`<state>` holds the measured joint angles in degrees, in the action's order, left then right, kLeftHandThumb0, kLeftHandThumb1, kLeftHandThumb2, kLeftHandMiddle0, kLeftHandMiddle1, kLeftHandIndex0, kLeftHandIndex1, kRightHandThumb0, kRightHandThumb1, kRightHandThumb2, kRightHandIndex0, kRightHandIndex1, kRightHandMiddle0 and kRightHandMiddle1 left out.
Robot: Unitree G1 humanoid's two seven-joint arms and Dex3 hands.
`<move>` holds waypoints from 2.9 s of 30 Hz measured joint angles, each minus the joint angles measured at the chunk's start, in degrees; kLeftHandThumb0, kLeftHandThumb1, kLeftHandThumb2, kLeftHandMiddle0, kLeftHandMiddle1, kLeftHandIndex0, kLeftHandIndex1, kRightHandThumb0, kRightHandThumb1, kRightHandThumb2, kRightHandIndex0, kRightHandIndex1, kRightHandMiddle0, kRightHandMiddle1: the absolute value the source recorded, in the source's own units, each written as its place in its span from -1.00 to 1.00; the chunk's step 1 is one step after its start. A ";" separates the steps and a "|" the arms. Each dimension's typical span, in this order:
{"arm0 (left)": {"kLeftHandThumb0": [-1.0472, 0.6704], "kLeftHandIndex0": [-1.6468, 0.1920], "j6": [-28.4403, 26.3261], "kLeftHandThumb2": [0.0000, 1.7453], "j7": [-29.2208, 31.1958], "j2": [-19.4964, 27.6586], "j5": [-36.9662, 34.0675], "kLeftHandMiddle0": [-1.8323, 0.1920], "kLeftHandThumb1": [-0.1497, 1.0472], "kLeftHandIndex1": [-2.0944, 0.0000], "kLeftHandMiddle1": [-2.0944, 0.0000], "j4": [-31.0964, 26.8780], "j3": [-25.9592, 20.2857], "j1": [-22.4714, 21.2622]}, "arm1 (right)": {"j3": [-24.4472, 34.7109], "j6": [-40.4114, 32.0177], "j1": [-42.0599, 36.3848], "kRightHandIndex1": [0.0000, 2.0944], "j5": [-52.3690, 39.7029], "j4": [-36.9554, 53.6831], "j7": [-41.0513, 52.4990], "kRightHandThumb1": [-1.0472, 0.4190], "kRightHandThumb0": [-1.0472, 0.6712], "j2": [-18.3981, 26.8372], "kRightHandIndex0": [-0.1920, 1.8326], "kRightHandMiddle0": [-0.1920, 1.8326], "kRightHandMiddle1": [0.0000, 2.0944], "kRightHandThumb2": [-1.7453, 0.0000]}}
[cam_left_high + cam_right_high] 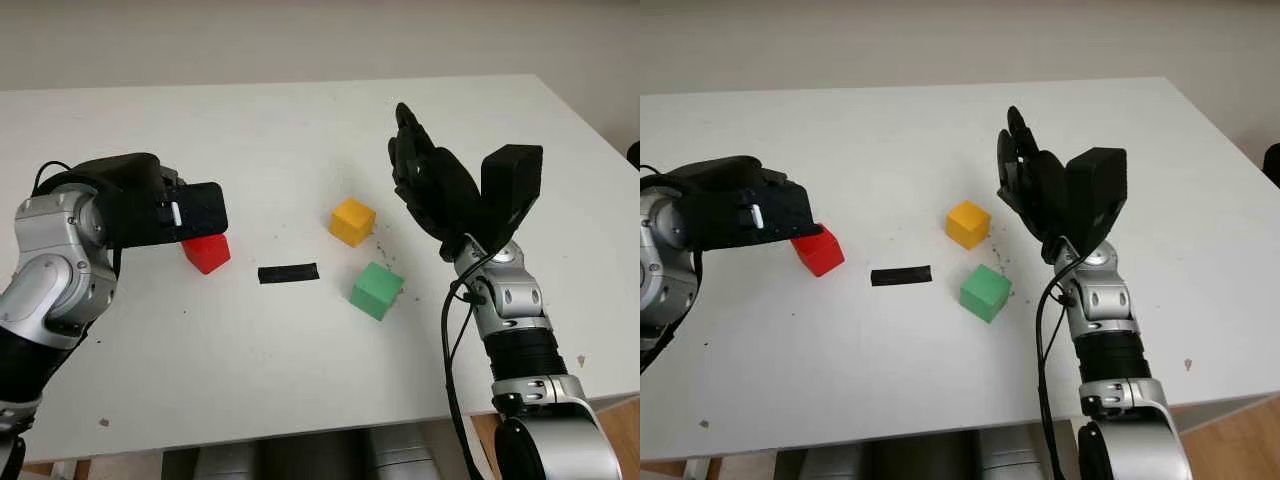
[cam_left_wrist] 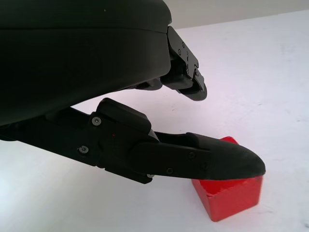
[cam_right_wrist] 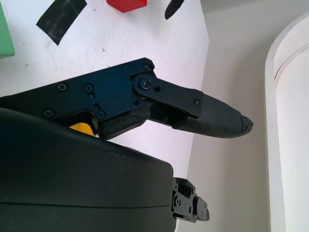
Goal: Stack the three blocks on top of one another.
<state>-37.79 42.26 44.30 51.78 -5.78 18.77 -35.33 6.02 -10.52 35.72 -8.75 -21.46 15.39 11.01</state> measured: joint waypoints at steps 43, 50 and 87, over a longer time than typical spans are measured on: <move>-0.98 0.62 4.89 -0.55 6.91 -2.20 10.46 0.68 1.00 0.76 0.95 -5.16 0.24 3.95 | -0.66 -1.40 0.00 -1.00 -0.10 0.90 -1.92 -1.00 -0.63 -0.14 -1.00 -1.00 -1.00 0.14; -0.97 0.57 6.02 -0.58 6.94 -3.94 14.24 0.67 1.00 0.81 0.94 -3.95 0.46 4.69 | -0.65 -1.41 -0.01 -1.00 -0.21 0.90 -2.05 -1.00 -0.64 -0.15 -1.00 -1.00 -1.00 0.14; -0.29 0.57 6.46 -0.94 -0.69 -10.00 20.24 0.43 0.91 -0.01 0.92 -0.69 -0.12 7.47 | -0.64 -1.43 -0.09 -1.00 -0.21 1.40 -2.01 -1.00 -0.63 -0.15 -1.00 -1.00 -1.00 0.13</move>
<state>-31.33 41.57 34.30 72.02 -6.47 18.65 -27.86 5.38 -11.95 35.63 -8.97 -20.07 13.38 10.86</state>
